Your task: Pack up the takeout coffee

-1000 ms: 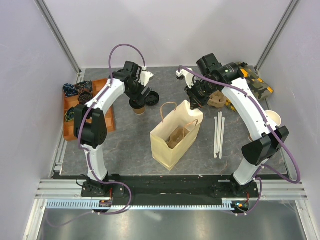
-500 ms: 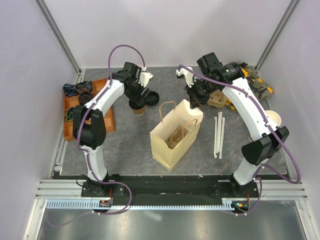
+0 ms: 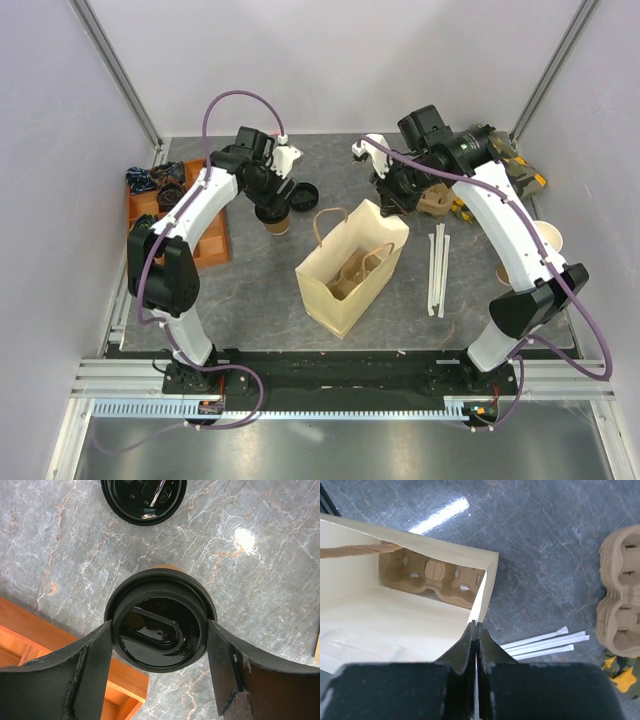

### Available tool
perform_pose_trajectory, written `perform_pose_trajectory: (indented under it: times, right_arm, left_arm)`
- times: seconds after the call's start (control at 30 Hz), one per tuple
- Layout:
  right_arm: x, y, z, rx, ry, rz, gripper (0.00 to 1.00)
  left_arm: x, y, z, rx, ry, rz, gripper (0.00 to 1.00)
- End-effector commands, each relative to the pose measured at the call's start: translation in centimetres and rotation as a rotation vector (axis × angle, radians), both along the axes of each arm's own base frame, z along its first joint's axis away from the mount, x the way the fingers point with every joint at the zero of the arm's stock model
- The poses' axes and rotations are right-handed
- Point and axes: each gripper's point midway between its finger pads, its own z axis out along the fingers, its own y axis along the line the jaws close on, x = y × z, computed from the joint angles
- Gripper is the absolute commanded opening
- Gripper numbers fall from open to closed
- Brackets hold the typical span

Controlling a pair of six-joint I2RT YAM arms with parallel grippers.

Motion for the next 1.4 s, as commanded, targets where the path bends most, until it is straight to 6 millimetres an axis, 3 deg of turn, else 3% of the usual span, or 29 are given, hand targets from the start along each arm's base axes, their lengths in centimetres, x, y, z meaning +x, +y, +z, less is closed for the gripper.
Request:
perform_pose_trajectory:
  times: [0.0, 0.2, 0.57, 0.73, 0.9, 0.97, 1.13, 1.27, 1.37]
  right_arm:
    - [-2.5, 1.7, 3.1, 0.048, -0.116, 0.143, 0.00]
    - [-4.5, 3.4, 4.4, 0.043, -0.205, 0.265, 0.00]
    - [-5.4, 4.6, 5.9, 0.023, -0.339, 0.396, 0.00]
    - [-5.1, 4.9, 5.2, -0.006, -0.325, 0.407, 0.00]
    - [-4.5, 5.5, 3.6, -0.005, -0.286, 0.382, 0.00]
    - [-4.0, 5.8, 3.5, 0.004, -0.285, 0.351, 0.00]
    - [-3.6, 6.5, 3.2, 0.015, -0.269, 0.338, 0.00]
    - [-3.5, 6.8, 1.9, 0.039, -0.243, 0.350, 0.00]
    - [-2.5, 6.8, 2.0, 0.079, -0.264, 0.316, 0.00]
  left_arm:
    - [-0.3, -0.5, 1.6, -0.044, -0.036, -0.003, 0.31]
    - [-0.8, -0.7, 1.9, -0.073, -0.033, 0.012, 0.30]
    - [-1.7, 0.0, 3.9, -0.164, -0.027, 0.070, 0.26]
    - [-2.6, 0.8, 7.4, -0.245, -0.049, 0.106, 0.25]
    - [-4.0, 2.3, 13.7, -0.323, -0.125, 0.126, 0.25]
    - [-5.6, 3.0, 17.2, -0.346, -0.172, 0.105, 0.25]
    - [-11.0, 1.7, 24.2, -0.434, -0.277, -0.056, 0.26]
    - [-16.6, 1.3, 26.8, -0.460, -0.319, -0.174, 0.26]
    - [-20.4, 1.2, 27.9, -0.461, -0.362, -0.273, 0.26]
